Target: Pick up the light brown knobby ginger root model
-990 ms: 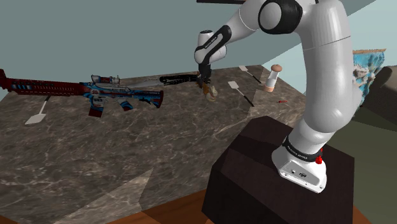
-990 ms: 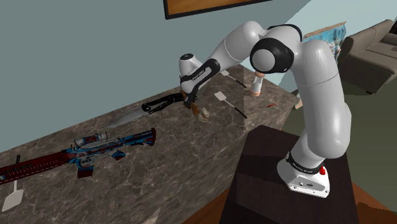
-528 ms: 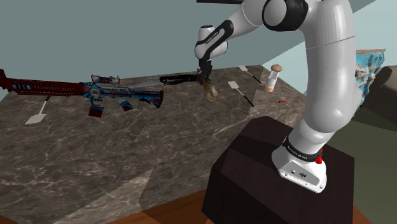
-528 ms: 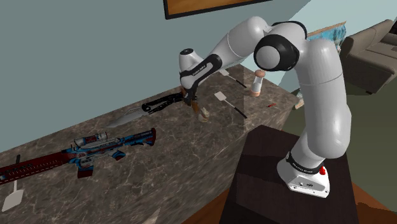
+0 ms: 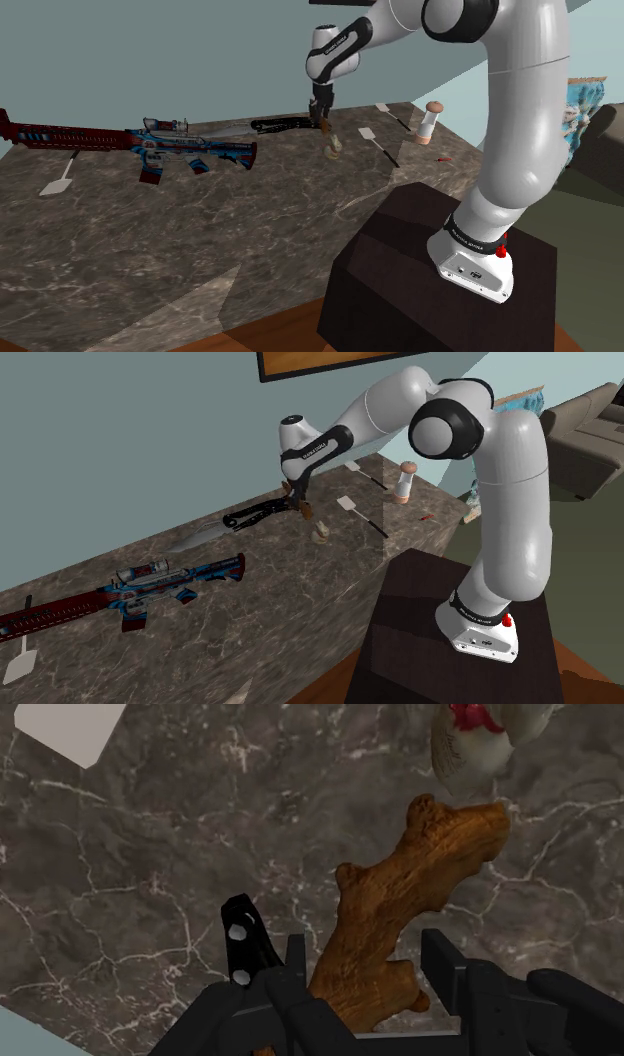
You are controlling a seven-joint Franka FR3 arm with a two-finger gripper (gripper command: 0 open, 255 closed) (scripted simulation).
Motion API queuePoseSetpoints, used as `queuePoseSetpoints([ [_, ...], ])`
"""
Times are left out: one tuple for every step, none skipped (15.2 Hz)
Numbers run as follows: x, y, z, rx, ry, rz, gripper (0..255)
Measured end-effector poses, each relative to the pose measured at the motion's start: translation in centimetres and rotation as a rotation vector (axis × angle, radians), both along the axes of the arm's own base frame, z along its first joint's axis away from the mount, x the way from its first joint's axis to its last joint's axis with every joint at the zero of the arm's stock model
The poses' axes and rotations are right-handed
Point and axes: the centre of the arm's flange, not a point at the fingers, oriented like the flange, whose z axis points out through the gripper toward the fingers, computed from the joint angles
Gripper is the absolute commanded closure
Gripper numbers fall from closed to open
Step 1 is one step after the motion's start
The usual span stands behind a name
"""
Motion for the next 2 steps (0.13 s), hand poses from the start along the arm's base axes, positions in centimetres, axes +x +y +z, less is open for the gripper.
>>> queuePoseSetpoints([
  [-0.1,-0.05,0.67,0.0,0.0,0.0,255],
  [-0.11,-0.12,0.93,0.0,0.0,0.0,255],
])
